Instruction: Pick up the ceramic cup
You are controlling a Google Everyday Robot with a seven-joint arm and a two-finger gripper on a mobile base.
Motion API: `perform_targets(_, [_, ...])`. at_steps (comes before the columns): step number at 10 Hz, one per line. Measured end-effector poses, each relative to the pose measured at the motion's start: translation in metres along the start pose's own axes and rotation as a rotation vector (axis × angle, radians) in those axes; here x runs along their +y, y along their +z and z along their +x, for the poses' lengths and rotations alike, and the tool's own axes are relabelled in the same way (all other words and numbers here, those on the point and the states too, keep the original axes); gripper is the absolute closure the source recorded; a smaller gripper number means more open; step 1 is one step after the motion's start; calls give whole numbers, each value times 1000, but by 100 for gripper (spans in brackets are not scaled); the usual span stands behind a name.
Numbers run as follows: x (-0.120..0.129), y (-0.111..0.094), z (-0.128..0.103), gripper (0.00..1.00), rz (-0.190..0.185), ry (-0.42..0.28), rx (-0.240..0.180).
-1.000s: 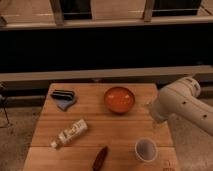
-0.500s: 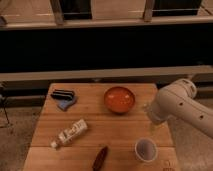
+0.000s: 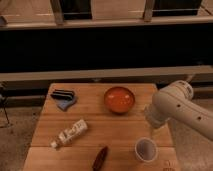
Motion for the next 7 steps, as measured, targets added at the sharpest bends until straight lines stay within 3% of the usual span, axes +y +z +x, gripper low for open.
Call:
perform_targets(5, [12,18,-22,20,-35,-35,-49])
perform_targets(7, [12,32,-41,20,-46,-64,-63])
